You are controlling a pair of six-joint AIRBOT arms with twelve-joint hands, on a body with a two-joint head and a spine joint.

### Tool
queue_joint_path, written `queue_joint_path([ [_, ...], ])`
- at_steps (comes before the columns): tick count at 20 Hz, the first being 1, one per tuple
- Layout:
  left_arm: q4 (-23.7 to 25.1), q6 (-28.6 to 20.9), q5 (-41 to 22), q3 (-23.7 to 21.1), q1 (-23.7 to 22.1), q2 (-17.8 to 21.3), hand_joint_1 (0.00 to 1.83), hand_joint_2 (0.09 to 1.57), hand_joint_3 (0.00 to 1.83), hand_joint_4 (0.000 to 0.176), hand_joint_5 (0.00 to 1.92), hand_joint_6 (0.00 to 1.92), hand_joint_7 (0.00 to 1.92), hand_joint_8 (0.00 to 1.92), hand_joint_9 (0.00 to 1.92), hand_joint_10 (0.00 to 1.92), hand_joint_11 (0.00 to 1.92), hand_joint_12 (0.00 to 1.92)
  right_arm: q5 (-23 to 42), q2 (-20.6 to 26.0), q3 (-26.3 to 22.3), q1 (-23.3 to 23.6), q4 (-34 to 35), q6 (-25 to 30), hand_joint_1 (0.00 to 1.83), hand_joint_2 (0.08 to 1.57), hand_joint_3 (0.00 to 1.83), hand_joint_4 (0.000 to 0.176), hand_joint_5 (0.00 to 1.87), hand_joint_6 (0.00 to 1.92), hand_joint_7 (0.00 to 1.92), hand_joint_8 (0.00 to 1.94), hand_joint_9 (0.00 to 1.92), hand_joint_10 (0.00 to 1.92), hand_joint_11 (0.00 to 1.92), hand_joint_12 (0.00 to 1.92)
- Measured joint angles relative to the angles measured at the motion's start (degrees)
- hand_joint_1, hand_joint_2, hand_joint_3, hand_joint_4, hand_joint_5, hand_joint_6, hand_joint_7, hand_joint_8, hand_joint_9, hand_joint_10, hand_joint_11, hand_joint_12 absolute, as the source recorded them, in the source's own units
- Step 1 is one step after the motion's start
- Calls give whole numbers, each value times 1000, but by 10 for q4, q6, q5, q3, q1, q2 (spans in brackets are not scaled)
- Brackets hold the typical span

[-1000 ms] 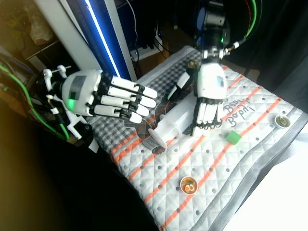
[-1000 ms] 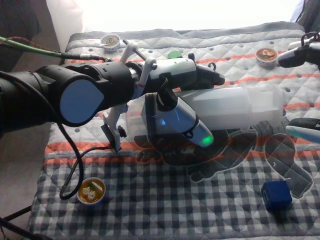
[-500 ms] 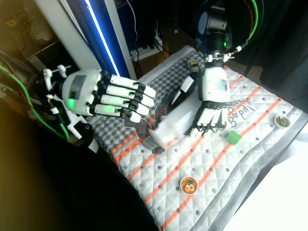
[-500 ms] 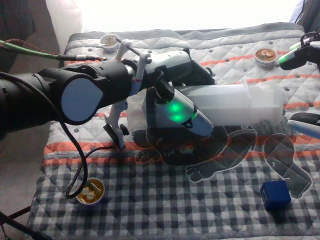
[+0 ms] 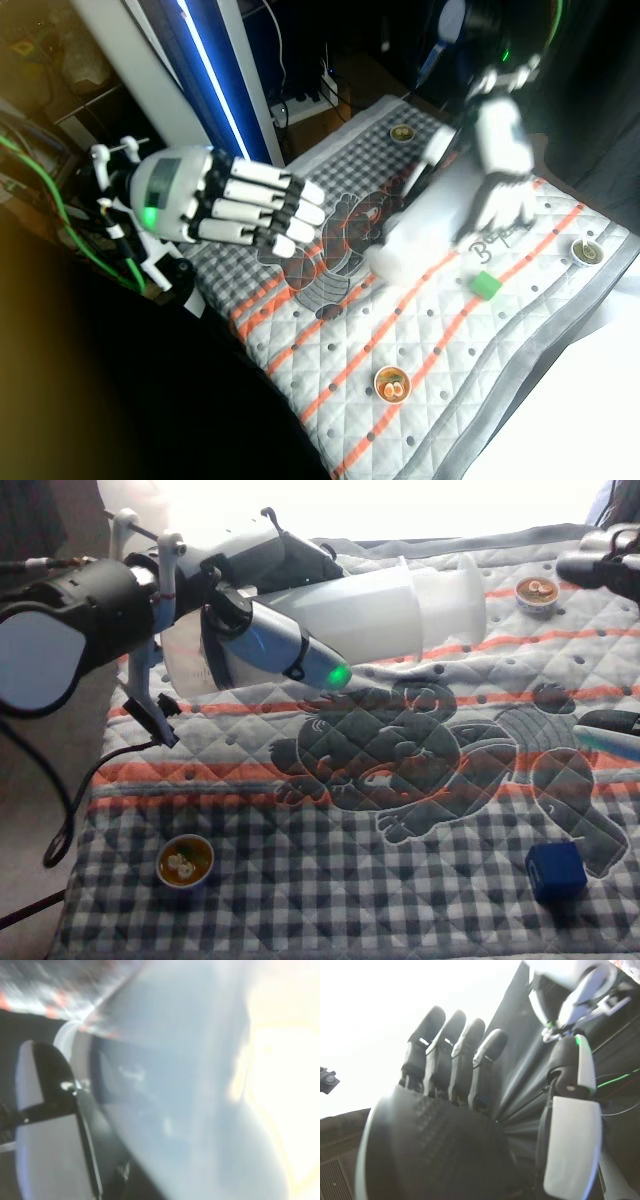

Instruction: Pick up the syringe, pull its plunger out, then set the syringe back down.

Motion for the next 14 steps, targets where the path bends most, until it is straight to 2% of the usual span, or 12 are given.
queue_joint_path([
  [1, 13, 0, 7, -21, 1, 11, 1193, 1234, 1, 0, 863, 1323, 648, 1333, 591, 1028, 432, 1584, 1, 0, 0, 2, 3, 0, 1025, 883, 0, 4, 408, 19, 342, 2, 262, 55, 0, 922],
  [2, 25, 0, 16, -38, 4, 17, 1201, 1219, 1, 0, 883, 1279, 680, 1324, 633, 1100, 492, 1578, 1, 0, 1, 8, 3, 0, 999, 874, 0, 53, 401, 11, 303, 0, 245, 34, 0, 920],
  [3, 35, 0, 25, -56, 8, 24, 1306, 1224, 4, 0, 834, 1293, 676, 1302, 664, 1441, 540, 1554, 0, 0, 1, 11, 0, 0, 964, 861, 0, 62, 383, 2, 279, 0, 229, 20, 0, 899],
  [5, 49, -2, 36, -87, 18, 43, 1333, 1223, 0, 0, 841, 1256, 691, 1299, 661, 1521, 506, 1588, -12, -3, 2, 29, -9, 0, 923, 831, 0, 25, 313, 1, 192, 1, 162, 3, 0, 749],
  [6, 62, -12, 50, -101, 26, 56, 1234, 1201, 0, 0, 921, 1160, 707, 1325, 592, 1275, 396, 1681, -19, -8, 7, 42, -18, 0, 914, 812, 0, 12, 309, 1, 168, 1, 137, 2, 0, 696],
  [7, 71, -33, 62, -110, 35, 65, 1216, 1198, 0, 0, 935, 1155, 699, 1332, 575, 1175, 333, 1701, -30, -14, 12, 55, -26, 0, 903, 822, 0, 2, 287, 1, 137, 0, 95, 0, 0, 631],
  [8, 84, -57, 74, -117, 42, 75, 1202, 1210, 1, 0, 917, 1170, 674, 1386, 565, 1184, 320, 1718, -42, -20, 16, 70, -37, 0, 906, 798, 0, 19, 289, 2, 125, 0, 76, 0, 0, 601],
  [9, 91, -73, 86, -117, 46, 78, 1198, 1213, 1, 0, 914, 1163, 668, 1408, 555, 1185, 298, 1715, -50, -26, 19, 78, -46, 2, 896, 806, 0, 19, 276, 1, 105, 0, 51, 0, 0, 542],
  [11, 97, -83, 96, -118, 47, 79, 1205, 1212, 0, 0, 933, 1114, 651, 1443, 542, 1178, 304, 1694, -60, -32, 21, 82, -64, 11, 857, 740, 0, 42, 296, 6, 149, 9, 98, 16, 0, 737],
  [13, 99, -87, 108, -127, 47, 79, 1205, 1200, 0, 0, 948, 1080, 688, 1417, 573, 1187, 333, 1709, -70, -38, 26, 82, -66, 18, 850, 760, 0, 16, 258, 2, 149, 5, 114, 17, 0, 808],
  [14, 103, -90, 111, -132, 48, 79, 1203, 1192, 0, 0, 952, 1067, 714, 1396, 601, 1195, 361, 1705, -75, -40, 28, 82, -63, 19, 911, 766, 0, 5, 298, 14, 206, 17, 164, 32, 0, 855],
])
